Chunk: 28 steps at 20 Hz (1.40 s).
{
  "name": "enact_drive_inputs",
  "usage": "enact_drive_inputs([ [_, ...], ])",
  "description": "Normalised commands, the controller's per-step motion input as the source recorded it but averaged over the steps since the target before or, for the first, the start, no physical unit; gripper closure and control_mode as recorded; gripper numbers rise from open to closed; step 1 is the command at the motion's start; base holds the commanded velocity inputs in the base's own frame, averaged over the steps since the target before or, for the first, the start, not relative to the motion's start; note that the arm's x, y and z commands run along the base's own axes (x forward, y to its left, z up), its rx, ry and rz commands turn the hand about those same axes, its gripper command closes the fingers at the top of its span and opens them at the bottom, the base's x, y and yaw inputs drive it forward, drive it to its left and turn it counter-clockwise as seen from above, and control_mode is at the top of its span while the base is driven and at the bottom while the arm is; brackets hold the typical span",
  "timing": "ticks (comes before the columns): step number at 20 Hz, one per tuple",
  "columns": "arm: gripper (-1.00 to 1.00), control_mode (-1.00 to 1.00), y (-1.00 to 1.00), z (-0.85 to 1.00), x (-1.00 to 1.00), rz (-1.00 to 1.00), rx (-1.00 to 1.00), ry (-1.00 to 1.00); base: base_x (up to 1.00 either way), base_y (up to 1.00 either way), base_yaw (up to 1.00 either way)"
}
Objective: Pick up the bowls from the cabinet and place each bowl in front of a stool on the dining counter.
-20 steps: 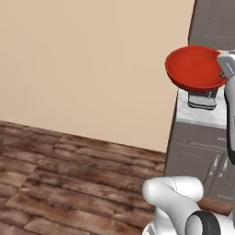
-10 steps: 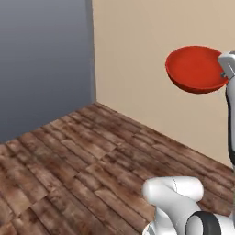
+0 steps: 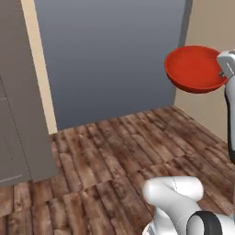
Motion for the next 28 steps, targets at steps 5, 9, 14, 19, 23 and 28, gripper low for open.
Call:
enact_drive_inputs([
  [5,1.0,1.0,0.0,0.0,0.0,0.0,0.0,0.0,0.09,0.76,0.63],
  [9,1.0,1.0,0.0,0.0,0.0,0.0,0.0,0.0,0.05,0.83,0.68],
  [14,1.0,1.0,0.0,0.0,0.0,0.0,0.0,0.0,0.01,0.77,0.71],
  [19,1.0,1.0,0.0,0.0,0.0,0.0,0.0,0.0,0.05,0.75,0.72],
  [23,1.0,1.0,0.0,0.0,0.0,0.0,0.0,0.0,0.24,0.82,0.66],
  [28,1.0,1.0,0.0,0.0,0.0,0.0,0.0,0.0,0.87,0.45,0.51],
])
